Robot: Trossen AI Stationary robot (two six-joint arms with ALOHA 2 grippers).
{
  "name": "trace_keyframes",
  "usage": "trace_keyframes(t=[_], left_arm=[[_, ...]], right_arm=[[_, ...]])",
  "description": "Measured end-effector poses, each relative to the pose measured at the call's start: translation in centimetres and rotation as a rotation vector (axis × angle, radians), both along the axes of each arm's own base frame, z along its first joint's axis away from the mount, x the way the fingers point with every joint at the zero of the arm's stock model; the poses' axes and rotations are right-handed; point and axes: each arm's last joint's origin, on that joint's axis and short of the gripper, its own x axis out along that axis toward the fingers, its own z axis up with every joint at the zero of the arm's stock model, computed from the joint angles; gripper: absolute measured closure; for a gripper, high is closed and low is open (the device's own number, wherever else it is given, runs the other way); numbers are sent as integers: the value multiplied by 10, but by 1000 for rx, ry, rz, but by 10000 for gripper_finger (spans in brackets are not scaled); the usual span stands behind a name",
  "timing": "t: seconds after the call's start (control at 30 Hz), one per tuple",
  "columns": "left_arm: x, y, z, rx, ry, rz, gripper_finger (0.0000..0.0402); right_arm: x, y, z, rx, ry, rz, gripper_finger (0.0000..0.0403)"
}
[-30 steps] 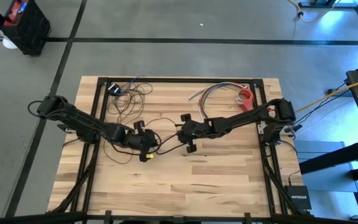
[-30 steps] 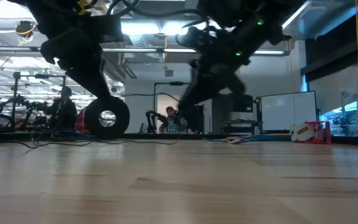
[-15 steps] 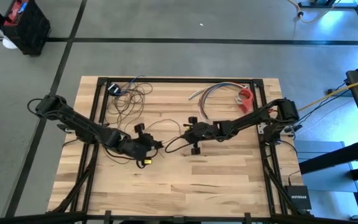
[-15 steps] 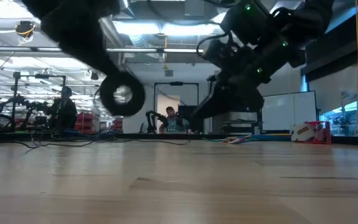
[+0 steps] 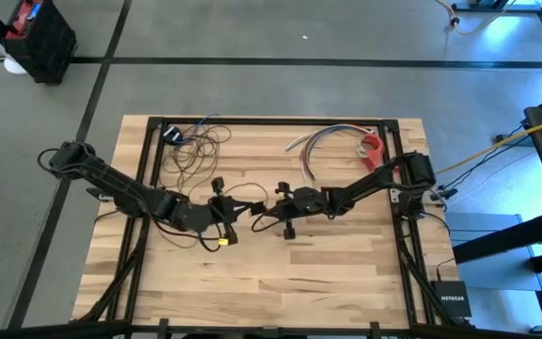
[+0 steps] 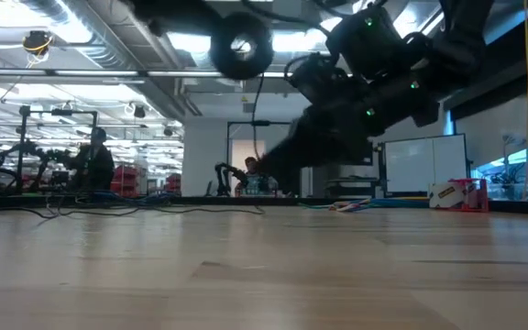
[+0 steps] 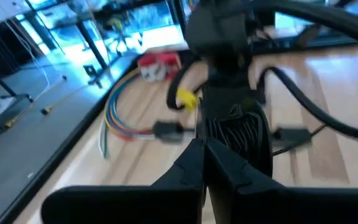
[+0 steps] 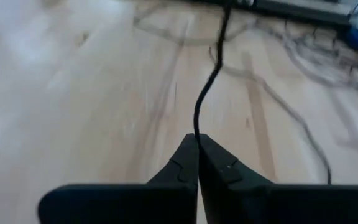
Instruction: Coiling cords
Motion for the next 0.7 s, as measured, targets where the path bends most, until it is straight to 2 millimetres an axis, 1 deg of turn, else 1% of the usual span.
trace_keyframes(t=[0.13,0.4,0.53,0.7], left_arm=[[4,6,4,1,-42,19,401],[11,23,5,-37,-87,92,401],[16,35,7,-46,-168,128,401],[22,56,10,-48,-222,206,401]], right_arm=[[5,0,5,8,-93,-1,398],[9,0,21,23,-264,-37,398],[9,-4,23,-7,-294,-146,398],[11,-8,28,-58,-311,-314,398]])
